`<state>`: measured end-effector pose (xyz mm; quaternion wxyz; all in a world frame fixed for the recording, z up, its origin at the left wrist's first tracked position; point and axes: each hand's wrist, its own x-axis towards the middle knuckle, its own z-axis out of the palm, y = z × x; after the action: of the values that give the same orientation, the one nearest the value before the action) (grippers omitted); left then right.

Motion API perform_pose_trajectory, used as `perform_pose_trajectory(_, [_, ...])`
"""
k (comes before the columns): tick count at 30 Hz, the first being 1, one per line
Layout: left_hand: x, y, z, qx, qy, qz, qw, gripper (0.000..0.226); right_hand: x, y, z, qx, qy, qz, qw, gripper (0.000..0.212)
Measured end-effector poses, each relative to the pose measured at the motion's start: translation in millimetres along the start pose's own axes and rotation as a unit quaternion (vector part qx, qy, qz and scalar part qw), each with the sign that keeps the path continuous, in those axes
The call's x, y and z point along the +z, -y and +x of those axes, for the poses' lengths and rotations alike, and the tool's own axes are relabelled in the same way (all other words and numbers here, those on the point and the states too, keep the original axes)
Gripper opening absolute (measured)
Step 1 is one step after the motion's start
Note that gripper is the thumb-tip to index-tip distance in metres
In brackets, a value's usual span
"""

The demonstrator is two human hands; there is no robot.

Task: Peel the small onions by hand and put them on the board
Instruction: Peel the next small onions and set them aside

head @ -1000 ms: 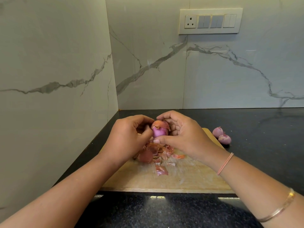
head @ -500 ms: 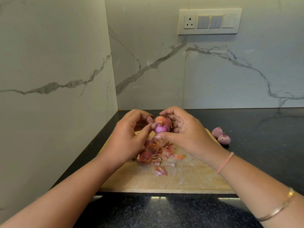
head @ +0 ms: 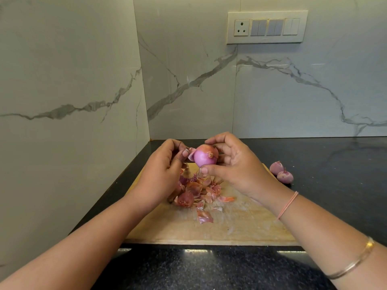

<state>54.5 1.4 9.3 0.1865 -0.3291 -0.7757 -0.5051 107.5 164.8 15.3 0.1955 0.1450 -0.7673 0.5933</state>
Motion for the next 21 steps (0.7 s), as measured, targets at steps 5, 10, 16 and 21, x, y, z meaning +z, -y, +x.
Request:
perform_pose_trajectory(5, [-4.5, 5.5, 3.4, -0.004, -0.037, 0.089, 0.995, 0.007, -2.5, 4.0, -1.0, 0.003, -0.003, 0.048, 0.999, 0.045])
perform_pose_trajectory(10, [-4.2, 9.1, 4.6, -0.009, -0.025, 0.169, 0.985, 0.004, -7.4, 5.6, -1.1, 0.022, -0.007, 0.106, 0.994, 0.041])
perform_pose_trajectory(16, [-3.5, 4.3, 1.2, 0.041, 0.015, 0.164, 0.985, 0.006, -5.4, -0.2, -1.3, 0.036, 0.011, 0.063, 0.997, 0.049])
perform_pose_trajectory(21, [-6.1, -4.7, -1.7, 0.066, -0.004, 0.103, 0.992, 0.022, -2.7, 2.6, -3.7, 0.023, 0.032, 0.032, 0.999, 0.050])
